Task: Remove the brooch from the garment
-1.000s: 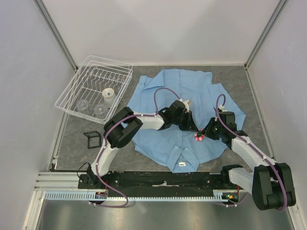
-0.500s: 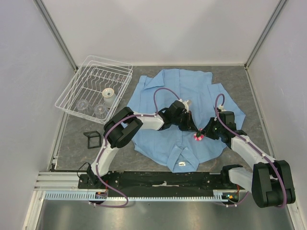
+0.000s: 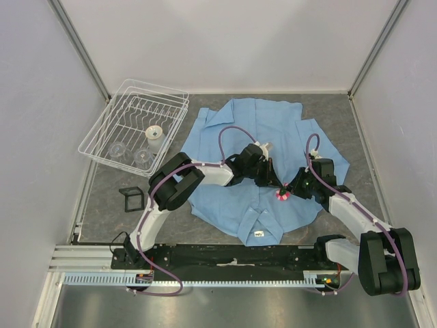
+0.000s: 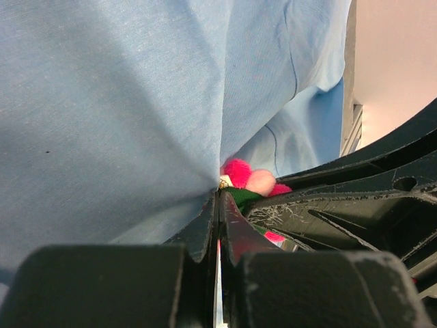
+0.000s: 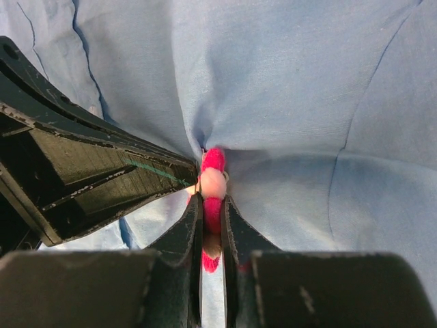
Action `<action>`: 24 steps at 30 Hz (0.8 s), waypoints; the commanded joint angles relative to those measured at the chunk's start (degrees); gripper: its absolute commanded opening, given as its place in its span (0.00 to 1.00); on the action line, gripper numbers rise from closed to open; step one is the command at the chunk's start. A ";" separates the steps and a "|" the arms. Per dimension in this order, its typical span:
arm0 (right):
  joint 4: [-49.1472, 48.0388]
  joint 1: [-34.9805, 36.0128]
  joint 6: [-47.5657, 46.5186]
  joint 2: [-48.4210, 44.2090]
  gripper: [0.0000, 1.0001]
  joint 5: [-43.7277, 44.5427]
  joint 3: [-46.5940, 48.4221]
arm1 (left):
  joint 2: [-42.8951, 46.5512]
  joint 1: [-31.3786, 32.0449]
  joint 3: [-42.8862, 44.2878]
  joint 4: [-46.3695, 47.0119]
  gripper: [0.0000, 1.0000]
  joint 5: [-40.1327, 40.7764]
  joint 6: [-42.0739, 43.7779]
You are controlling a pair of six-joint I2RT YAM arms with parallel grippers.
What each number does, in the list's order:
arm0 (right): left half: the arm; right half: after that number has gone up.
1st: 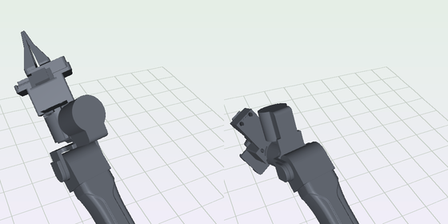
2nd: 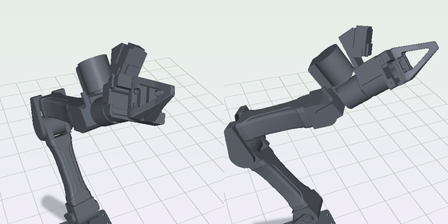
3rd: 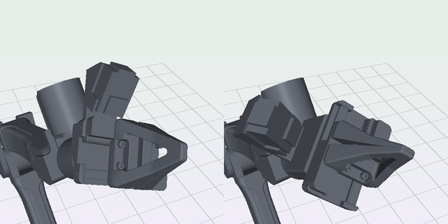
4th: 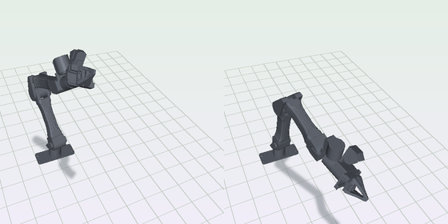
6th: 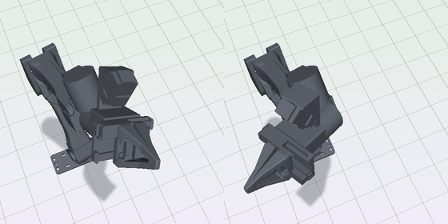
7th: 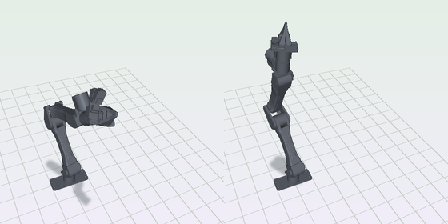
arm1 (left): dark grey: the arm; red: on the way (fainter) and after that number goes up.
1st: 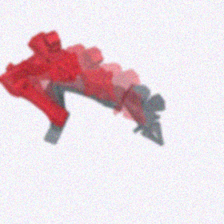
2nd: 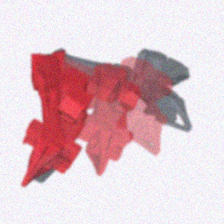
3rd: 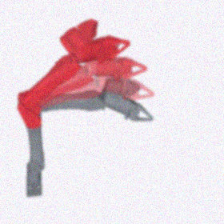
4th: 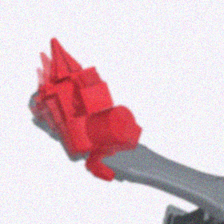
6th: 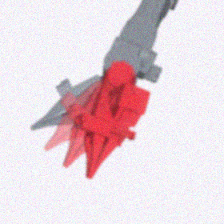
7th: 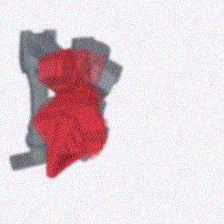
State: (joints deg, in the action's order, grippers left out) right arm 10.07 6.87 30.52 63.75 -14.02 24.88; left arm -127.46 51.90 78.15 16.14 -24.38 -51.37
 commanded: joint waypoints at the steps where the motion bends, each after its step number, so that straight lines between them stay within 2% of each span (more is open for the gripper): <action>1: -4.18 0.59 -0.99 1.20 0.00 -3.47 0.08 | -2.97 1.10 2.35 2.49 0.02 -2.42 -2.50; 12: -4.36 4.11 -0.73 2.79 0.00 -1.98 0.43 | -5.61 1.19 7.37 2.40 0.02 -6.11 -5.31; 18: -2.95 4.99 -1.34 2.70 0.00 0.83 0.52 | -2.10 1.45 7.02 4.95 0.02 -9.36 -7.16; 24: -3.03 5.08 -0.99 2.52 0.00 1.63 0.78 | 4.13 1.98 -0.18 17.60 0.02 -12.71 -14.36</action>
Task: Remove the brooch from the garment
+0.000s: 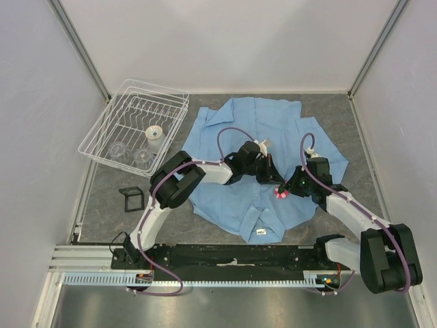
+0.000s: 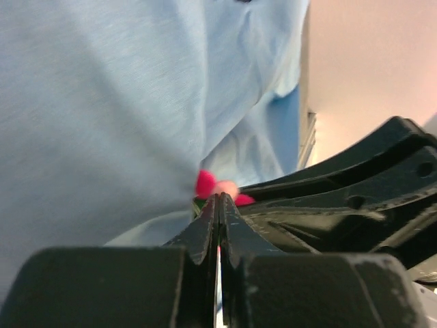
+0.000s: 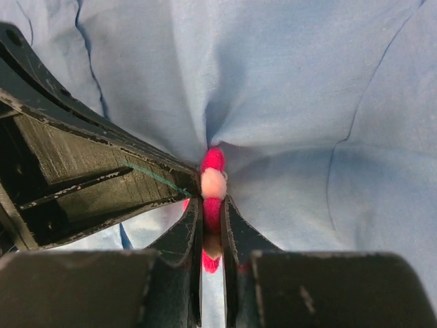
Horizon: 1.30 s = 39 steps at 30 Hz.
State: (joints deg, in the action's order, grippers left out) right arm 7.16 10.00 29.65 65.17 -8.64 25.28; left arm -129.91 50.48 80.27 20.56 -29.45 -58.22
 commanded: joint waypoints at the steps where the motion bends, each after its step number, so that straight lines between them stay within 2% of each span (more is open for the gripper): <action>1: -0.04 2.04 -0.20 0.93 0.00 -3.84 0.30 | 7.29 3.31 -3.18 13.02 0.02 -7.03 -7.35; 5: 0.49 2.04 1.02 -1.18 0.00 -2.26 -0.14 | 9.14 2.87 -3.62 7.41 0.02 -3.51 -3.57; 9: 1.63 2.04 1.81 -4.86 0.00 0.99 -0.23 | 11.51 1.82 -8.88 7.04 0.02 -0.44 -1.91; 12: 4.35 1.69 3.13 -5.31 0.02 3.71 0.21 | 13.18 1.64 -11.00 3.01 0.02 3.78 3.88; 14: 5.49 1.08 4.18 -5.05 0.15 2.67 0.82 | 13.63 1.64 -12.06 2.56 0.04 3.88 4.86; 15: 5.76 0.99 4.62 -4.96 0.27 1.80 1.09 | 13.63 1.55 -13.28 3.34 0.05 3.44 5.13; 18: 7.86 0.64 5.16 -5.14 0.37 0.12 3.28 | 13.36 1.73 -15.92 6.76 0.07 2.82 5.13; 24: 13.49 -0.77 1.38 -3.30 0.54 0.56 8.64 | 11.87 2.69 -16.90 8.53 0.07 2.29 6.97; 29: 15.16 -0.77 -1.61 -0.23 0.56 -1.36 12.24 | 9.15 3.57 -15.76 10.29 0.09 1.42 6.80; 32: 15.87 -0.77 -2.40 3.73 0.52 -2.25 12.96 | 9.75 3.66 -16.63 11.78 0.15 1.24 6.54; 35: 15.17 -1.03 -2.32 3.39 0.50 -1.99 11.99 | 13.27 3.57 -18.48 10.22 0.27 2.47 7.32; 39: 14.99 -1.38 -1.79 3.48 0.50 -2.78 11.37 | 18.63 3.31 -20.06 8.45 0.50 3.53 8.29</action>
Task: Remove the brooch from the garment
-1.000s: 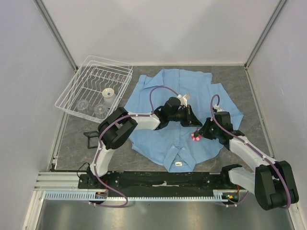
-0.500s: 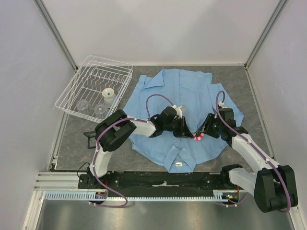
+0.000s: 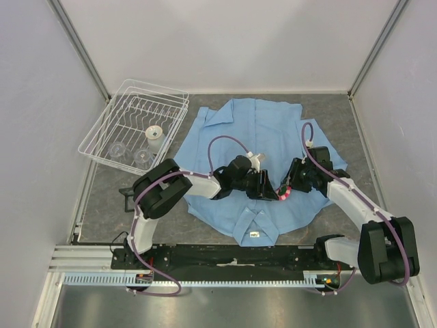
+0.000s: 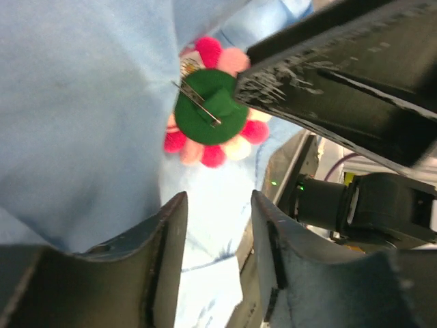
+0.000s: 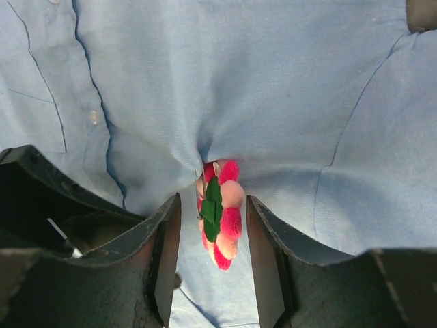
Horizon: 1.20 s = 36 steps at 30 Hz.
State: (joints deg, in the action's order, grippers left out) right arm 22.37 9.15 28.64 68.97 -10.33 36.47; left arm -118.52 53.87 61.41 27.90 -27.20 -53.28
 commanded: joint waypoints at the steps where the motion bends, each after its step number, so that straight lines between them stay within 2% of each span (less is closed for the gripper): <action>1: -0.31 -0.62 -0.61 -0.15 0.50 -2.06 -0.34 | 8.82 0.01 -1.46 0.93 0.52 0.93 3.35; 3: -1.71 -0.97 0.27 0.55 0.49 -3.38 -1.13 | 9.88 -0.25 -1.90 0.66 0.56 -0.39 2.83; 7: -5.05 -1.24 3.69 1.08 0.44 -6.98 -4.12 | 11.47 -0.34 -4.01 1.28 0.57 -0.92 0.90; 11: -5.32 -1.50 4.49 -0.23 0.44 -4.98 -4.91 | 12.00 -0.52 -5.95 3.65 0.56 -1.10 -0.52; 15: -6.37 -1.50 6.24 -1.03 0.40 -5.49 -6.49 | 10.07 -0.96 -4.19 2.07 0.42 -1.45 0.45; 19: -9.52 -1.94 7.82 -2.61 0.32 -6.98 -8.34 | 7.61 -0.96 -3.57 4.87 0.37 -3.56 -2.61; 23: -12.70 -2.20 11.25 -4.28 0.31 -9.53 -9.31 | 6.02 -0.96 -6.29 14.26 0.37 -3.13 -9.55; 27: -14.20 -2.82 13.28 -5.16 0.22 -9.54 -10.36 | 6.11 -0.96 -7.97 16.57 0.38 0.12 -12.37; 32: -19.11 -4.57 18.01 -3.67 0.13 -15.07 -13.52 | 4.53 -1.04 -9.72 19.82 0.38 1.62 -16.14; 36: -20.26 -5.63 18.38 -3.93 0.15 -17.09 -14.93 | 1.98 -1.04 -9.73 21.23 0.41 2.68 -17.30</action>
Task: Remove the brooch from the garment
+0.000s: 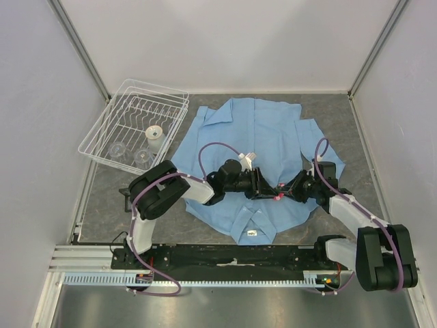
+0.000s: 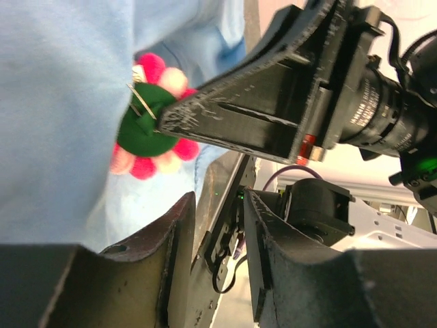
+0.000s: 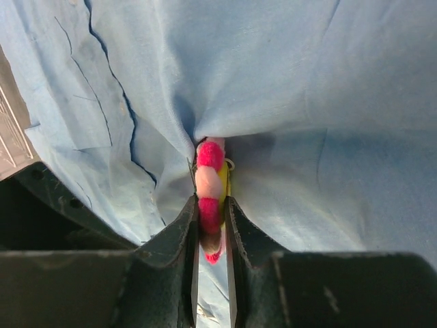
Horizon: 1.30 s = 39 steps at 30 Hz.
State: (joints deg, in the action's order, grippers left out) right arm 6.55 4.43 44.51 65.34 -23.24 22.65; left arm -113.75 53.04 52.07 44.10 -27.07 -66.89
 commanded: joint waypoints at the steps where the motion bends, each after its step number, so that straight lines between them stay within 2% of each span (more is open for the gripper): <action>1: -4.26 -1.43 2.42 -0.56 0.19 -4.18 -1.38 | -3.48 -0.21 -0.22 5.47 0.42 2.46 -3.94; 2: -4.09 -1.61 2.16 -0.91 0.29 -4.18 -1.39 | -3.93 -0.13 -0.13 5.91 0.43 2.63 -3.86; 5: -2.77 -2.14 -0.03 0.31 0.42 -3.91 -0.16 | -5.51 -0.04 0.83 4.69 0.42 2.72 -0.72; 7: -1.55 -2.14 -2.57 1.28 0.48 -3.13 1.24 | -5.43 0.05 1.36 3.46 0.41 2.72 1.84; 8: -1.45 -2.14 -3.37 2.24 0.54 -2.95 1.60 | -5.16 0.05 1.19 2.06 0.39 3.33 3.51; 10: -0.93 -2.14 -6.00 3.38 0.57 -2.95 3.09 | -4.64 0.05 0.58 1.17 0.37 3.78 4.66; 17: 3.64 -2.23 -11.54 7.52 0.52 -0.66 8.89 | -5.68 0.22 1.18 -1.11 0.30 3.87 7.65; 22: 6.19 -2.14 -14.27 11.99 0.45 -2.33 12.32 | -6.83 0.58 2.42 -2.70 0.28 3.52 8.45; 39: 4.97 -2.23 -15.51 15.96 0.41 -6.11 12.50 | -7.09 0.93 3.56 -3.49 0.27 3.16 9.50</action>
State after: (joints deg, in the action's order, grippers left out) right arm 12.99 2.44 30.06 80.40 -27.83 33.47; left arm -120.29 53.49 53.98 39.42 -24.97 -60.34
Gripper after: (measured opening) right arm 0.421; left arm 0.276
